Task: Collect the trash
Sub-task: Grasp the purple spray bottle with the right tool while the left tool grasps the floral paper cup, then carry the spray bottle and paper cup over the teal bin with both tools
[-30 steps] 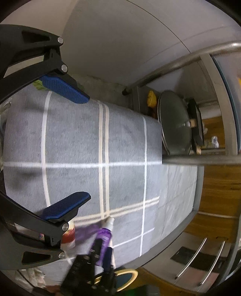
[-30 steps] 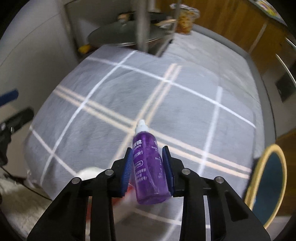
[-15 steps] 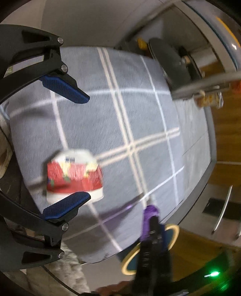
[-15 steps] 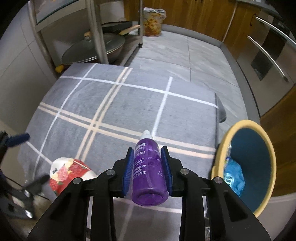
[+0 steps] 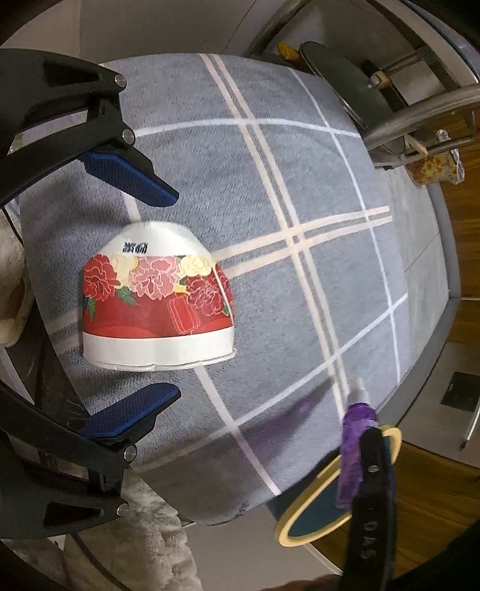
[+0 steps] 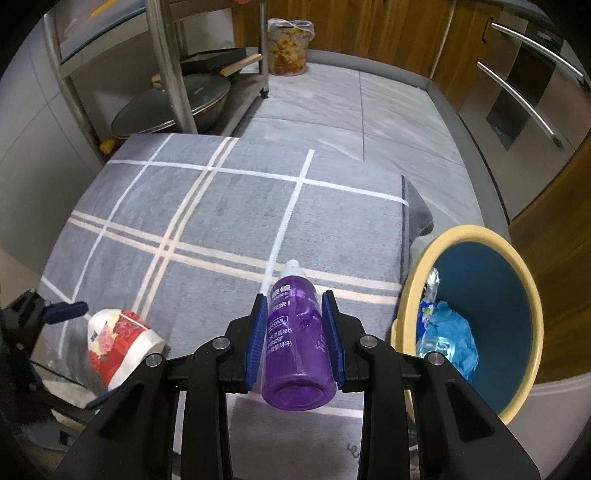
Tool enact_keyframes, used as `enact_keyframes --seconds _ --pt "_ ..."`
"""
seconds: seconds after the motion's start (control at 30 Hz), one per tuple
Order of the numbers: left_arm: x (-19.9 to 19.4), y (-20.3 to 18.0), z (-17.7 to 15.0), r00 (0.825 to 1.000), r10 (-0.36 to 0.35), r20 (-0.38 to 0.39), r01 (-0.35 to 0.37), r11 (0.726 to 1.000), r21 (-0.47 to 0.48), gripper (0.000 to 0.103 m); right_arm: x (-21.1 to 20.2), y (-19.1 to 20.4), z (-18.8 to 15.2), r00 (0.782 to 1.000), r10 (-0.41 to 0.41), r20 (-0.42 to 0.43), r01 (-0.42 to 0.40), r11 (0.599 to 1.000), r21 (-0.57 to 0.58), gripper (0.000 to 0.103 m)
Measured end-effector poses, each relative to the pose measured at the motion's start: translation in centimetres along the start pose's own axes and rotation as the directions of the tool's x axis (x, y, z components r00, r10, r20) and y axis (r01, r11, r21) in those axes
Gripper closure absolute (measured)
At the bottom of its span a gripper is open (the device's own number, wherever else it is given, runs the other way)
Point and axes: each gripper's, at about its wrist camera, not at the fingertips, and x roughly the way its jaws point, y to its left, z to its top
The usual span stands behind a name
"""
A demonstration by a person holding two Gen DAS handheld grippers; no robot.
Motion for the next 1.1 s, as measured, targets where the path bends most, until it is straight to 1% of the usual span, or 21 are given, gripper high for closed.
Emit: enact_keyframes --seconds 0.13,0.23,0.37,0.5,0.63,0.9,1.0,1.1 --pt "0.6 -0.5 -0.1 1.0 0.025 -0.014 -0.025 0.999 0.033 0.008 0.0 0.0 0.0 1.0 0.0 0.001 0.0 1.0 0.001 0.071" --pt "0.9 -0.4 0.0 0.999 0.03 -0.022 -0.029 0.999 0.036 0.009 -0.2 -0.3 0.1 1.0 0.0 0.005 0.0 1.0 0.006 0.071" --pt "1.4 -0.4 0.1 0.999 0.029 -0.046 -0.027 0.999 0.038 0.023 -0.3 -0.6 0.1 1.0 0.0 0.008 0.0 1.0 0.014 0.071" --pt "1.3 -0.5 0.2 0.999 0.031 -0.041 -0.03 0.999 0.035 0.023 -0.6 -0.8 -0.1 1.0 -0.003 0.014 0.003 1.0 0.017 0.071" --pt "0.9 -0.8 0.5 0.999 0.03 -0.02 -0.029 0.999 0.043 0.023 -1.0 -1.3 -0.3 1.0 -0.004 0.02 0.004 1.0 0.026 0.071" --pt "-1.1 -1.4 1.7 0.998 0.032 0.059 -0.034 0.999 0.032 0.023 -2.1 -3.1 -0.8 0.999 -0.019 0.034 0.017 0.998 0.068 0.071" --pt "-1.9 -2.0 2.4 0.995 0.039 0.092 -0.043 0.998 0.037 0.023 -3.1 -4.2 -1.0 0.999 -0.016 0.042 0.012 0.995 0.098 0.071" --pt "-2.4 -2.9 3.2 0.992 0.048 0.121 -0.054 0.998 0.045 0.023 -5.0 -5.1 -1.3 0.997 -0.011 0.079 0.001 0.993 0.115 0.071"
